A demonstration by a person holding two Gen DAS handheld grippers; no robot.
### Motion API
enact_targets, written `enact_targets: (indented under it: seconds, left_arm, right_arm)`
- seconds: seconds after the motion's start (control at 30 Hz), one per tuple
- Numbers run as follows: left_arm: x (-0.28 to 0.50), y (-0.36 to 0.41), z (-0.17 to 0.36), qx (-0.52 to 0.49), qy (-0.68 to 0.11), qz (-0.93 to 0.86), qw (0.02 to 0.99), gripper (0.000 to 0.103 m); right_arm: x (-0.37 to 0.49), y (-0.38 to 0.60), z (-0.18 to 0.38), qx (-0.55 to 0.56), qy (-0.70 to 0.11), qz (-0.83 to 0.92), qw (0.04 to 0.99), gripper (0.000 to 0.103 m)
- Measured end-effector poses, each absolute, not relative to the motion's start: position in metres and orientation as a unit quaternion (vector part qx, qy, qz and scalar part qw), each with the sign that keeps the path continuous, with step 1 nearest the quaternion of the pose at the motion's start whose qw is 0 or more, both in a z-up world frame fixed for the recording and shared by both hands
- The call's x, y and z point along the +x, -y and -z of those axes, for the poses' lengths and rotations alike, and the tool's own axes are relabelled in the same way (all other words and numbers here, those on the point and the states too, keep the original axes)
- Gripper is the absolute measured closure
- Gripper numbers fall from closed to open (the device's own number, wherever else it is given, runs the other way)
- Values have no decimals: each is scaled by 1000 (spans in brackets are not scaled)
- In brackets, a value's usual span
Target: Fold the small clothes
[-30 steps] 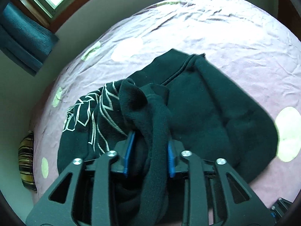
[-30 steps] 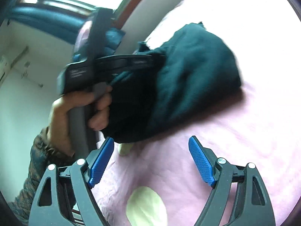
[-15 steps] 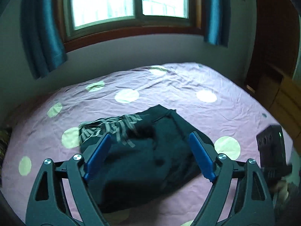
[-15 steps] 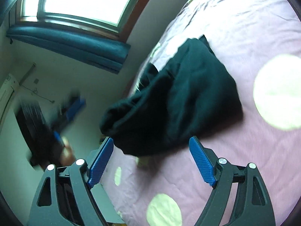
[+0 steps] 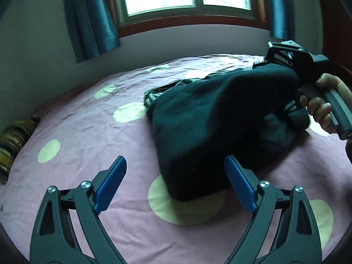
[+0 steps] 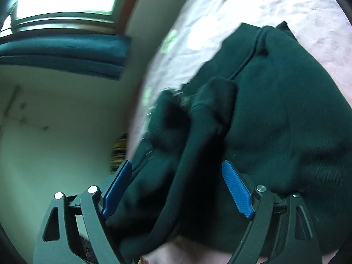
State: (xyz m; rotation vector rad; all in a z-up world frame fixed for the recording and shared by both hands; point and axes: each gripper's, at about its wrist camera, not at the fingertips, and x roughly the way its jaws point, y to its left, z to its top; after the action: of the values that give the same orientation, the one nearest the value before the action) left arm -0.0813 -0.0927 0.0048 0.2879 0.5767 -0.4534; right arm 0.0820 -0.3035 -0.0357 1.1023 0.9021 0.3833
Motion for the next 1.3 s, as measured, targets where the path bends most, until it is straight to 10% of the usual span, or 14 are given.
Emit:
enact_targets:
  seconds: [0.13,0.27,0.5,0.93,1.07,1.3]
  left_arm:
    - [-68,85,7,119,-303,221,919,12]
    - [-59,75,19,94,-331,217,913,12]
    - [-56,76,11,73,-326,233,913,8]
    - [-46,125,37,123,-358,269,886,7]
    - [-32,114,43,88,-388,260,880,7]
    - [-28,112,42,82,-398,262,875,7]
  right_arm:
    - [99,294,38,477,-434,-158,748,24]
    - [101,279,11,373,-442,-144,803,76]
    - [84,289,-71,318,-352,-205,856,84]
    - [77,413,82,470,-378,-161,781,79]
    - [52,427,66,496,-374,-146,770,33]
    - [-12,414,35,507,-381,-176,753,24]
